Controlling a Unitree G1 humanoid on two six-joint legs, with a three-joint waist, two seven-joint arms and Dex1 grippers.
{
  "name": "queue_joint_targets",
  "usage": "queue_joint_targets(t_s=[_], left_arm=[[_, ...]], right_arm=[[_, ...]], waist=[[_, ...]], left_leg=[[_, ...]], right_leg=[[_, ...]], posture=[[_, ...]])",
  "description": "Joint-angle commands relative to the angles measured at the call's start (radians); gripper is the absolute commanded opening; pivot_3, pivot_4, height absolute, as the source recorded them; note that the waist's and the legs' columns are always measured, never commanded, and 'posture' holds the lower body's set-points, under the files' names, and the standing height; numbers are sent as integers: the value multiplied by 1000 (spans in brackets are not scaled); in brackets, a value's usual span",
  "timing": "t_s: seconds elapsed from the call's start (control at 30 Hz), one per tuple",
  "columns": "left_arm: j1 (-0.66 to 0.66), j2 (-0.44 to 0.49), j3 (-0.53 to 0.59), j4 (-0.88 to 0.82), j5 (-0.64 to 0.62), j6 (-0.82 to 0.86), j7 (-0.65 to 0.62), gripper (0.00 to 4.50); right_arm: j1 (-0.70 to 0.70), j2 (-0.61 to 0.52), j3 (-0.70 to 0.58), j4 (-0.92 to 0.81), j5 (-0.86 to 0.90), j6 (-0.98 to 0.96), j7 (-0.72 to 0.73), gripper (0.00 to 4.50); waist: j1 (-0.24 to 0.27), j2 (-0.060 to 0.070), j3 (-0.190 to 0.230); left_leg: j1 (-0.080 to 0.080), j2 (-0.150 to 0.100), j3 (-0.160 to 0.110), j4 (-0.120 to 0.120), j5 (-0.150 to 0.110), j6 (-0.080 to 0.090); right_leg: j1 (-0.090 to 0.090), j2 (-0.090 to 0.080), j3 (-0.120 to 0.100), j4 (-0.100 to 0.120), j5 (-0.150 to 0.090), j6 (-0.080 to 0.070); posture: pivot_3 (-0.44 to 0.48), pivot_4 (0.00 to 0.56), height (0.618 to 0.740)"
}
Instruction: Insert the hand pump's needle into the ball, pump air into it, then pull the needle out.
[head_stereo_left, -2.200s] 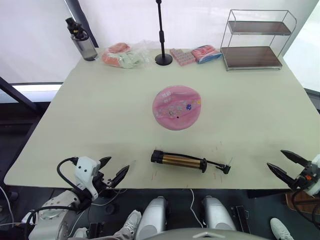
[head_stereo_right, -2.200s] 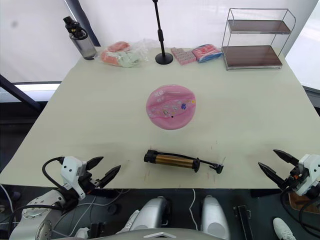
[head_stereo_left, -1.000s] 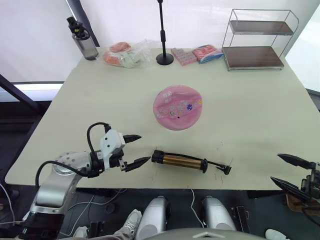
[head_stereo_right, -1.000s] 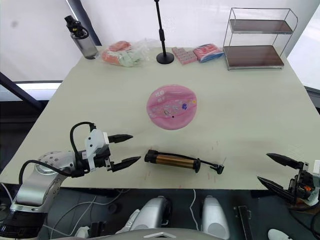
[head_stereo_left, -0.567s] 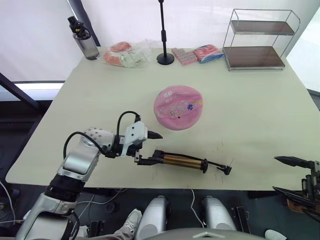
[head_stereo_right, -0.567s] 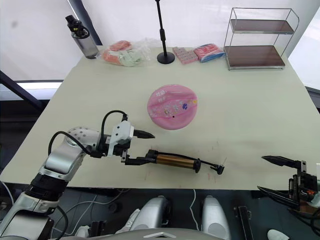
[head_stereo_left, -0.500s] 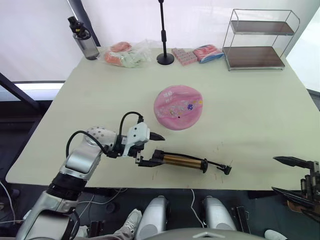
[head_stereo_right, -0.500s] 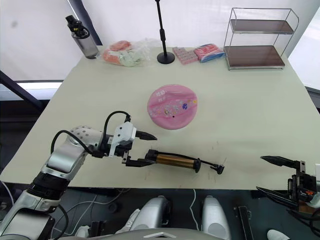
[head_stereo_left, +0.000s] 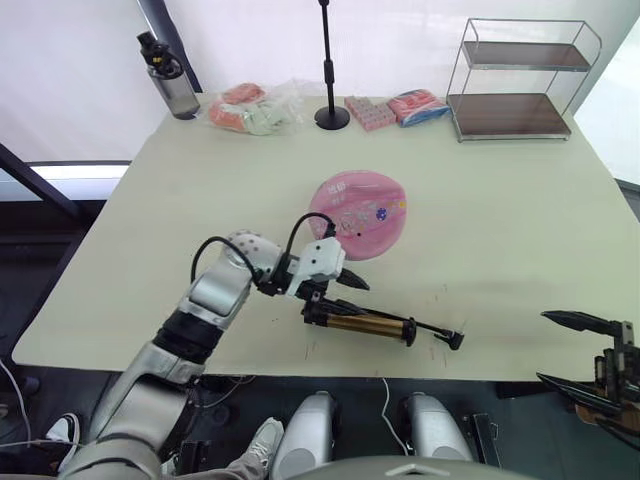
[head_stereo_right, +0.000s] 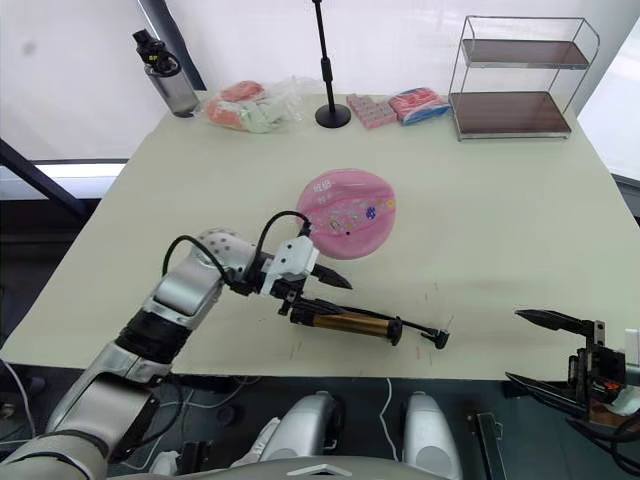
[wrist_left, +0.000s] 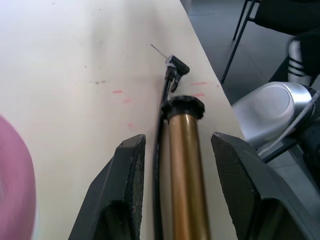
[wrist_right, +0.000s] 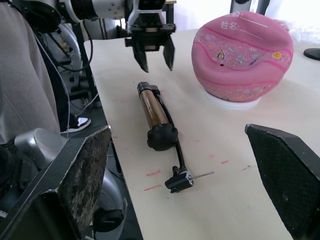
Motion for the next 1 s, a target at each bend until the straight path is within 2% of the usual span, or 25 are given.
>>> queue_joint_targets(t_s=[0.03,0.2,1.0], left_arm=[[-37,-22,-16,38,26,-26,-14,2227],[-112,-45,-105,153,150,-81,-33,2227],[-231,-242,-210,426,354,-188,3,2227]], right_arm=[[-1,1,-14,0,7,-20,12,4500],[1,-3,-16,29,8,-43,25,4500],[14,-9,-21,-22,17,-35,6,4500]], waist=[[-2,0,0],[-2,0,0],[-3,-1,0]], left_leg=[[0,0,0,0,0,0],[0,-2,0,1,0,0],[-1,-4,-1,1,0,0]], right_leg=[[0,0,0,0,0,0],[0,1,0,0,0,0],[0,1,1,0,0,1]], posture=[[0,150,736],[0,150,736],[0,150,736]])
